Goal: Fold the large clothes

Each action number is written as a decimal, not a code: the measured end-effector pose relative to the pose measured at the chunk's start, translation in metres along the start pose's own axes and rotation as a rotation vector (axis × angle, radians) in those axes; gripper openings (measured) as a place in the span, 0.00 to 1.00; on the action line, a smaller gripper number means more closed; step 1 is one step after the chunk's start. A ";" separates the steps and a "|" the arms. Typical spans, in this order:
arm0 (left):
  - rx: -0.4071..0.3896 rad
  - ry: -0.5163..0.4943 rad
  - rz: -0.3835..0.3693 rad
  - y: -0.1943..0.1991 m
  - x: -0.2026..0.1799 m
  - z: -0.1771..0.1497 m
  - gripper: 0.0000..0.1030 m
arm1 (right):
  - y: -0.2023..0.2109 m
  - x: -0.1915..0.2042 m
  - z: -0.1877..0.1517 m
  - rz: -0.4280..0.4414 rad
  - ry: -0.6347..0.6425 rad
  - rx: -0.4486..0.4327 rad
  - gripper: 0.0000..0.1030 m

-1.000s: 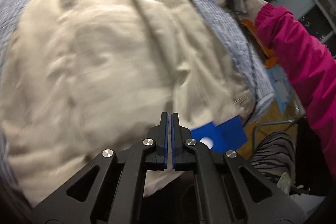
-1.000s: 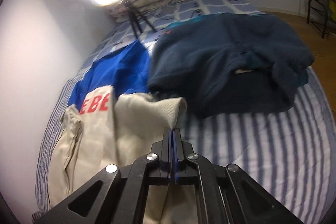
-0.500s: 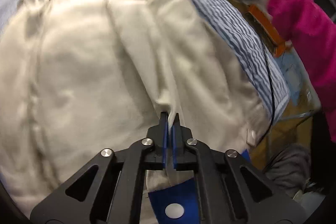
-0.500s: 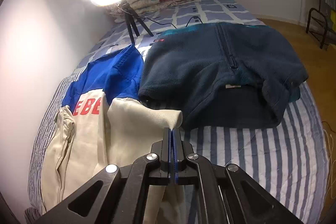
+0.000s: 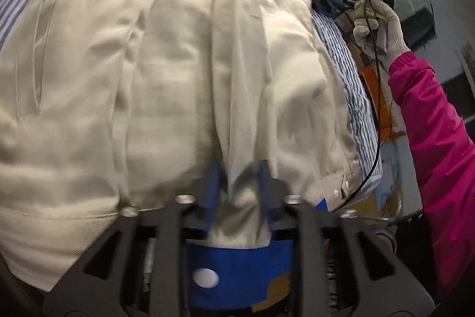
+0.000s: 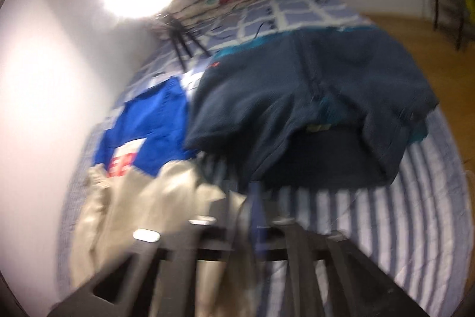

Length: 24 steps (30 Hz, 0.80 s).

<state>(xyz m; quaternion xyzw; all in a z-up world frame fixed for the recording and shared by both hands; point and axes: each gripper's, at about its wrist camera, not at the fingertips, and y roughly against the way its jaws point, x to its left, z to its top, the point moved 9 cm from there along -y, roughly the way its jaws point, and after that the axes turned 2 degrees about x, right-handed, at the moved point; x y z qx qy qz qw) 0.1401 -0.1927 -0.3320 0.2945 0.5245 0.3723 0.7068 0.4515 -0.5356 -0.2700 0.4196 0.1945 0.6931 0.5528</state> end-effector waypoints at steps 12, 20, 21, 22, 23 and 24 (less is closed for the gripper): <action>-0.102 -0.128 0.106 0.024 -0.028 0.042 0.65 | -0.050 0.027 -0.058 -0.032 0.113 0.174 0.01; -0.067 -0.175 0.369 -0.013 0.000 0.077 0.52 | -0.031 0.030 -0.032 -0.103 0.181 0.098 0.00; -0.090 -0.097 0.355 -0.003 0.016 0.079 0.51 | -0.030 0.028 -0.030 -0.111 0.178 0.088 0.00; -0.107 -0.028 0.338 0.007 0.031 0.079 0.51 | -0.031 0.025 -0.027 -0.119 0.168 0.081 0.00; -0.109 0.009 0.334 0.013 0.042 0.076 0.50 | -0.033 0.019 -0.025 -0.129 0.149 0.080 0.00; -0.100 0.026 0.332 0.017 0.051 0.072 0.45 | -0.036 0.017 -0.024 -0.145 0.139 0.078 0.00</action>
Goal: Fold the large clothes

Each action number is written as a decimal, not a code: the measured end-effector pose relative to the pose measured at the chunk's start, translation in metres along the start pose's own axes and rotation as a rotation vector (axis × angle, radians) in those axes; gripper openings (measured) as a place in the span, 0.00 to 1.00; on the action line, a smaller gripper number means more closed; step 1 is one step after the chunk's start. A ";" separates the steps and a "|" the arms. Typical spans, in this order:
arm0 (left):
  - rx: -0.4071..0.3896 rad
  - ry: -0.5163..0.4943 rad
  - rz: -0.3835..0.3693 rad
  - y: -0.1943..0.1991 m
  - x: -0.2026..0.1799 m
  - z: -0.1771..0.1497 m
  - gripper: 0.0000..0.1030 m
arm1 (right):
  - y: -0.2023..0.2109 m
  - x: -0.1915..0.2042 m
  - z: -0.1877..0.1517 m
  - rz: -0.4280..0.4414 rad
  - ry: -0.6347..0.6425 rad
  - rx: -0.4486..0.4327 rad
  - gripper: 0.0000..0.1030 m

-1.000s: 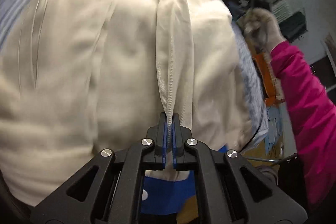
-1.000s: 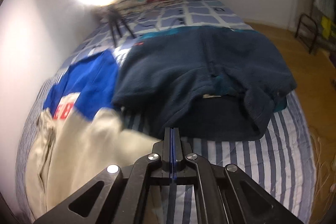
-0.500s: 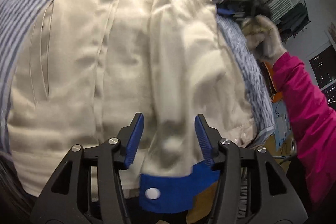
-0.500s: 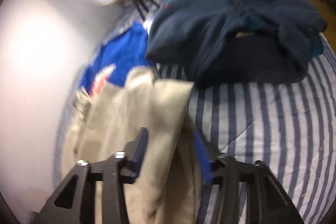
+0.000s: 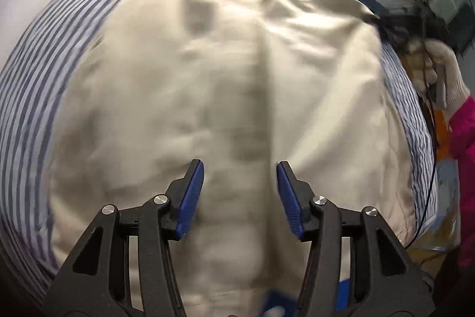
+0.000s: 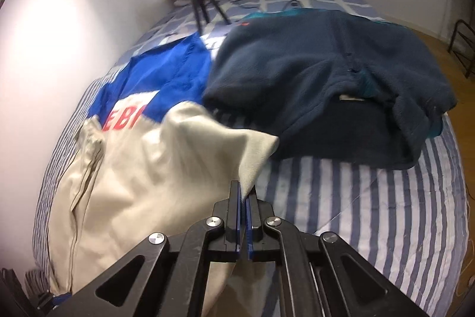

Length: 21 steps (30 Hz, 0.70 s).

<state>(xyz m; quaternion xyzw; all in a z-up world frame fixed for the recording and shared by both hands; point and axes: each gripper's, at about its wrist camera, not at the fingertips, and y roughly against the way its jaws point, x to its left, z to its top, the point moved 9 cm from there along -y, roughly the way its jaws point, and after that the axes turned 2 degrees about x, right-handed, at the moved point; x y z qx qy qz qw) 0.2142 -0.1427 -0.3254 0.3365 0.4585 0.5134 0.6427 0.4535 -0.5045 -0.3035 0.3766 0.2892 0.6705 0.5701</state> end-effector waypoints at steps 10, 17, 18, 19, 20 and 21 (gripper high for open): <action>0.050 -0.032 -0.181 0.042 -0.019 -0.035 0.42 | 0.074 -0.006 -0.031 0.063 -0.065 -0.046 0.33; 0.212 -0.032 -0.325 0.035 -0.039 -0.079 0.46 | 0.139 0.023 -0.141 0.199 -0.088 0.002 0.35; 0.229 -0.024 -0.347 0.033 -0.039 -0.083 0.46 | 0.143 0.028 -0.160 0.209 -0.087 0.019 0.35; 0.250 -0.019 -0.369 0.030 -0.040 -0.088 0.46 | 0.147 0.035 -0.180 0.219 -0.090 0.036 0.35; 0.263 -0.012 -0.385 0.028 -0.039 -0.093 0.45 | 0.149 0.041 -0.198 0.229 -0.096 0.054 0.36; 0.267 -0.004 -0.401 0.027 -0.039 -0.091 0.38 | 0.149 0.050 -0.218 0.242 -0.103 0.075 0.37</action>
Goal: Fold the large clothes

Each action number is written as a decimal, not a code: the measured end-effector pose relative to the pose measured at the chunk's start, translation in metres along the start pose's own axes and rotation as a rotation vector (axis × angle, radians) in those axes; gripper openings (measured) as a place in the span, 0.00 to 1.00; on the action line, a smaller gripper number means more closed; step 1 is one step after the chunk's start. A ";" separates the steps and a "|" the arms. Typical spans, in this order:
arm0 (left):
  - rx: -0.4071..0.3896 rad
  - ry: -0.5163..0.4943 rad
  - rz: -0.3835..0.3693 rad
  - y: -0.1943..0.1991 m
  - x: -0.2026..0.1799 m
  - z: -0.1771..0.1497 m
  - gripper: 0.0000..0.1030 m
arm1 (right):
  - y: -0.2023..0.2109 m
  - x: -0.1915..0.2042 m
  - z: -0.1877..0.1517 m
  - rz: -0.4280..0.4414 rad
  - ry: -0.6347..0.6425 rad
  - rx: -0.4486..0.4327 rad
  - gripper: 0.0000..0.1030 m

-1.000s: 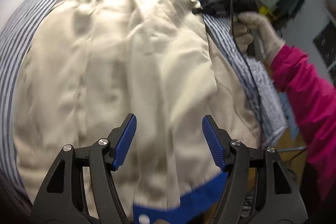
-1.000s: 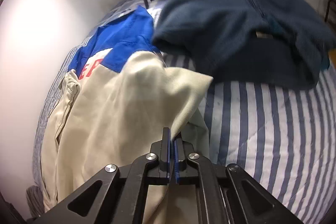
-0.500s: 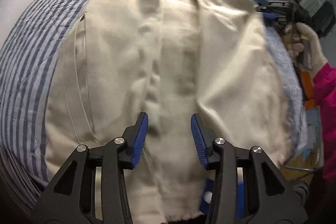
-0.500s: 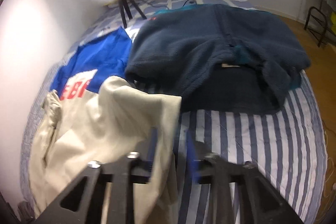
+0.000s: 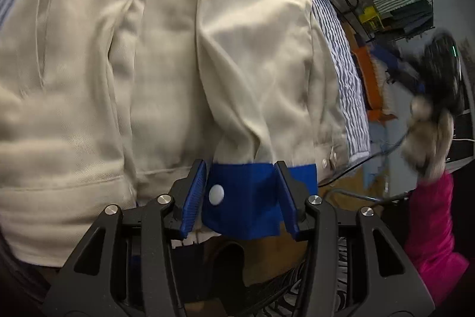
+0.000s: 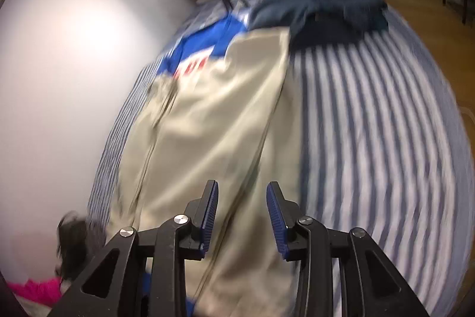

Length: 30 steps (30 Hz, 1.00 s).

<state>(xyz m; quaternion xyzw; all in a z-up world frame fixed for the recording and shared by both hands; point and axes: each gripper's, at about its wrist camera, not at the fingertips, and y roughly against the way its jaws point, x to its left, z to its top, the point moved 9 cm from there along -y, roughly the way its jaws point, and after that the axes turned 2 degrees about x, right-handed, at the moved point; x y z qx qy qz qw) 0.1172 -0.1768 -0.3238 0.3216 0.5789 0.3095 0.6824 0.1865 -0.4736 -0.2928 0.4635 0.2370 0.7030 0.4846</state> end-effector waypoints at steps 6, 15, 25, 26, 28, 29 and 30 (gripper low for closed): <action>0.000 0.029 -0.069 0.010 0.002 0.003 0.27 | -0.035 0.014 -0.087 0.022 -0.059 0.114 0.42; -0.011 -0.064 -0.007 0.016 0.005 0.012 0.48 | -0.068 0.029 -0.125 0.070 -0.108 0.167 0.43; 0.030 -0.005 -0.140 0.002 0.018 0.005 0.06 | -0.094 0.045 -0.126 0.086 -0.107 0.198 0.05; 0.030 0.008 -0.159 0.003 0.018 0.005 0.05 | -0.092 0.045 -0.125 0.096 -0.115 0.188 0.03; 0.033 0.039 -0.222 0.007 0.015 0.005 0.05 | -0.085 0.047 -0.121 0.084 -0.105 0.164 0.03; 0.039 0.063 -0.258 0.009 0.013 0.003 0.05 | -0.076 0.048 -0.117 0.074 -0.095 0.141 0.03; 0.048 0.086 -0.293 0.009 0.011 0.000 0.05 | -0.069 0.048 -0.114 0.070 -0.090 0.128 0.03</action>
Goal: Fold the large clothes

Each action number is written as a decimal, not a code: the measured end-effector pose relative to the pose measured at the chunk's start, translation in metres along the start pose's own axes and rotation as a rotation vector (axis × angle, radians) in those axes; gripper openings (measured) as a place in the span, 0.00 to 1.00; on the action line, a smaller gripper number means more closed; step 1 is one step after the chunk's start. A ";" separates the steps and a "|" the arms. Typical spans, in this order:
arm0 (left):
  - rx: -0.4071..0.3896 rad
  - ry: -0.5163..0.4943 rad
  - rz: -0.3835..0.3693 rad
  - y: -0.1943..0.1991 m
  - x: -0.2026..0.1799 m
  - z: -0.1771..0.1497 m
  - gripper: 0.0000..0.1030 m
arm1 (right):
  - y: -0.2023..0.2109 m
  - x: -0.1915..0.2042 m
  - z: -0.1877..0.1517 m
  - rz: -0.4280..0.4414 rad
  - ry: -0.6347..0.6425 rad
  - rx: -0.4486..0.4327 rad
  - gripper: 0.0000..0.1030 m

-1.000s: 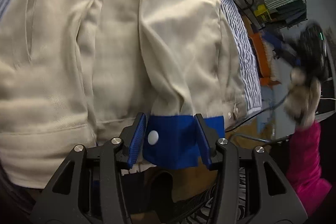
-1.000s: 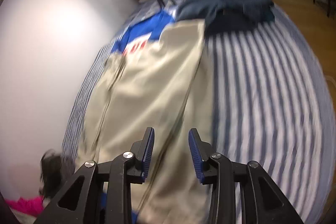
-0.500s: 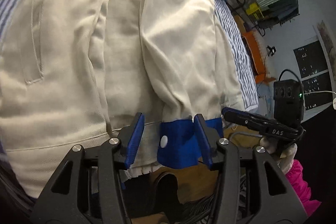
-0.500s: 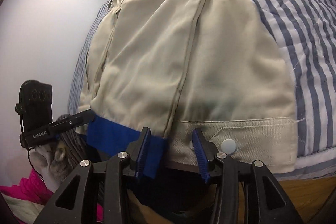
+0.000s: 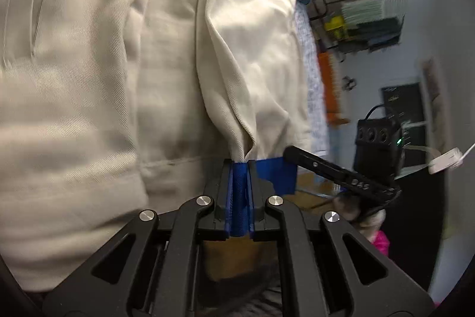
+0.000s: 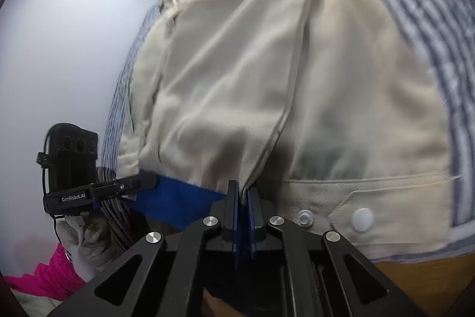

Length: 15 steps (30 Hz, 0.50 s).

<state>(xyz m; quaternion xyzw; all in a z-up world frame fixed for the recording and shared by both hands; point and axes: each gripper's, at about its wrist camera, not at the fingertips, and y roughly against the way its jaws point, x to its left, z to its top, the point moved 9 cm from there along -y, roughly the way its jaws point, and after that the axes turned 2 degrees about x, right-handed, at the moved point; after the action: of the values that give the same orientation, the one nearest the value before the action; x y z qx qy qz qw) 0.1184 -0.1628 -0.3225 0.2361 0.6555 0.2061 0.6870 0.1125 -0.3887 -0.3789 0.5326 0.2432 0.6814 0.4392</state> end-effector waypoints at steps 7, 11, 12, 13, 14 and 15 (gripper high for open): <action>0.033 -0.057 -0.117 -0.020 -0.051 -0.008 0.05 | 0.069 -0.004 0.021 -0.080 0.051 -0.101 0.02; 0.057 -0.116 -0.138 -0.042 -0.077 -0.006 0.05 | 0.105 -0.012 0.031 -0.139 0.080 -0.160 0.02; 0.063 -0.130 -0.139 -0.049 -0.080 -0.007 0.05 | 0.109 -0.016 0.030 -0.139 0.082 -0.169 0.02; 0.076 -0.148 -0.121 -0.056 -0.081 -0.009 0.05 | 0.108 -0.020 0.027 -0.142 0.077 -0.169 0.02; 0.085 -0.164 -0.091 -0.061 -0.078 -0.011 0.05 | 0.100 -0.028 0.022 -0.152 0.074 -0.147 0.02; 0.094 -0.178 -0.054 -0.065 -0.072 -0.014 0.05 | 0.092 -0.034 0.016 -0.158 0.080 -0.117 0.02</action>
<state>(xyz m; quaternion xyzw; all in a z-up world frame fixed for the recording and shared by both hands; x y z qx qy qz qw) 0.0982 -0.2572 -0.3036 0.2676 0.6069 0.1346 0.7362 0.0977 -0.4653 -0.3175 0.4575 0.2615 0.6783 0.5120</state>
